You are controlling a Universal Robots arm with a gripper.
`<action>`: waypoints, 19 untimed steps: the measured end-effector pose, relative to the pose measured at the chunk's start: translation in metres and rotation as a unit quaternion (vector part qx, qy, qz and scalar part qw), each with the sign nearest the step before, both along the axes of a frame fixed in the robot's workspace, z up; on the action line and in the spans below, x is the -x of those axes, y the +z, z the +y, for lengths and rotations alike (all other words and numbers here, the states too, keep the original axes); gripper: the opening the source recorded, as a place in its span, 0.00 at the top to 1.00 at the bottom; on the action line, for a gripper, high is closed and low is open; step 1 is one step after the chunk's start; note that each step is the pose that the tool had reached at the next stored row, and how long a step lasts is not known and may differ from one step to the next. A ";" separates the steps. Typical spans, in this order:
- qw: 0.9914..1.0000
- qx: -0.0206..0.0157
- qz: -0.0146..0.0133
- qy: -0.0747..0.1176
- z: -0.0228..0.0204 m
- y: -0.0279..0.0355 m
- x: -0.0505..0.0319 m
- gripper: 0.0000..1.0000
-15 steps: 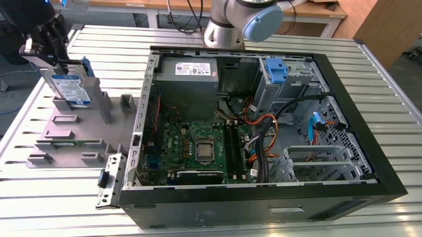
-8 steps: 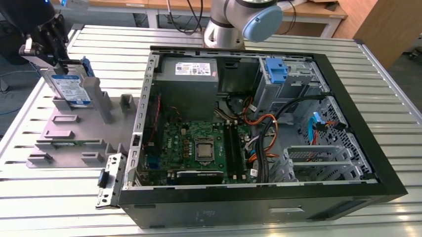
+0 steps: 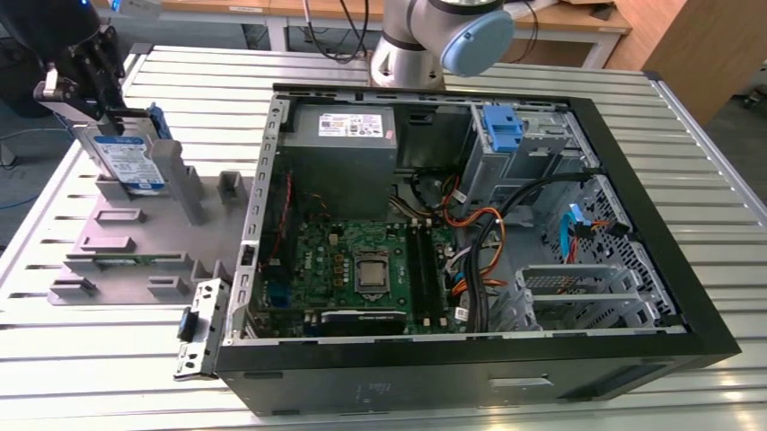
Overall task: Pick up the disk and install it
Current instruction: 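Pick up the disk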
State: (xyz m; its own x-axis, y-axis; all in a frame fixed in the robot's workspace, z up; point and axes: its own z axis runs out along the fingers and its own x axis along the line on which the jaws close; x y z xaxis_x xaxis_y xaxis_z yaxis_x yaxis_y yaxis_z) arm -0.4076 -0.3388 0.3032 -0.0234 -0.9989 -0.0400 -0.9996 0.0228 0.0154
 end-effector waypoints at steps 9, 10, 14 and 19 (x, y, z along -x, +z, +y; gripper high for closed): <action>1.000 0.000 0.000 0.000 0.0000 0.0000 0.0000 0.65; 1.000 0.000 0.000 0.000 0.0000 0.0005 0.0000 0.65; 1.000 0.000 0.000 0.000 0.0000 0.0078 0.0000 0.65; 1.000 0.000 0.000 0.000 0.0000 0.0170 0.0000 0.65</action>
State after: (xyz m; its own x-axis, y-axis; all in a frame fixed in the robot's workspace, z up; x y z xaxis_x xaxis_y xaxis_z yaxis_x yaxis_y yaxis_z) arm -0.4076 -0.3388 0.3202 -0.0242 -0.9989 -0.0400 -0.9996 0.0236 0.0152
